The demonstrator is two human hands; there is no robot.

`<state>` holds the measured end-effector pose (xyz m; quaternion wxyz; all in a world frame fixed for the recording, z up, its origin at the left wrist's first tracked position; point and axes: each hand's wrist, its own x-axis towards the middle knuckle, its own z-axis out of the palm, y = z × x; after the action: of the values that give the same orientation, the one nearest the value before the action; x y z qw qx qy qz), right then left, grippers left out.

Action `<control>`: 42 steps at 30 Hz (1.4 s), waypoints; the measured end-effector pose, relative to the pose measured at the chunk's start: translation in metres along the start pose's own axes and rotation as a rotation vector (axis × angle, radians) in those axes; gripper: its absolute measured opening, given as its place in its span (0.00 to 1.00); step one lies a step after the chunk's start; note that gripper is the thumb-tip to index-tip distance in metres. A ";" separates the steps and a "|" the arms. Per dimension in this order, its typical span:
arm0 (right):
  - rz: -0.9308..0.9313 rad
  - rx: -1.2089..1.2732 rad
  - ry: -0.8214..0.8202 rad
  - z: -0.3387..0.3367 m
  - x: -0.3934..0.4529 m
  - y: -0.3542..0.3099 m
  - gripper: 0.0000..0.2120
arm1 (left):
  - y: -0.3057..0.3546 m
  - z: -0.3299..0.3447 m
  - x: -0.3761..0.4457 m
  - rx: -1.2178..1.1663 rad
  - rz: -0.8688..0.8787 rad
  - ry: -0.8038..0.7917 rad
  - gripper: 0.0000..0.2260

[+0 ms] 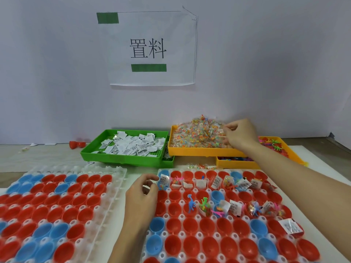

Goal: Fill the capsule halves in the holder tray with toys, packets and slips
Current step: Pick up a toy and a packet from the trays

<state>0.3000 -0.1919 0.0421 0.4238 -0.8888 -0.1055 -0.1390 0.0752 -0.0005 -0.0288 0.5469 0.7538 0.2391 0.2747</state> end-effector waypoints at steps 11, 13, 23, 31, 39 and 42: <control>-0.071 0.207 0.021 -0.024 -0.045 -0.023 0.06 | 0.002 -0.002 -0.001 -0.037 -0.002 -0.008 0.14; -0.103 0.260 -0.065 -0.026 -0.069 -0.032 0.06 | 0.005 -0.003 -0.002 -0.021 0.026 -0.014 0.13; -0.335 0.158 -0.642 -0.020 -0.133 -0.077 0.09 | 0.030 -0.015 -0.007 -0.179 0.232 -0.164 0.09; -0.306 0.232 -0.651 -0.010 -0.139 -0.079 0.08 | 0.032 -0.012 -0.010 -0.357 0.246 -0.361 0.05; -0.279 0.324 -0.625 -0.007 -0.140 -0.084 0.03 | 0.027 -0.015 -0.006 -0.441 0.196 -0.329 0.07; -0.300 0.294 -0.625 -0.006 -0.143 -0.086 0.02 | 0.029 -0.018 -0.008 -0.445 0.179 -0.336 0.08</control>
<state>0.1385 -0.1528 0.0600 0.4693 -0.7926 -0.3774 0.0950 0.0594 -0.0015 0.0021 0.7045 0.6683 0.0116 0.2387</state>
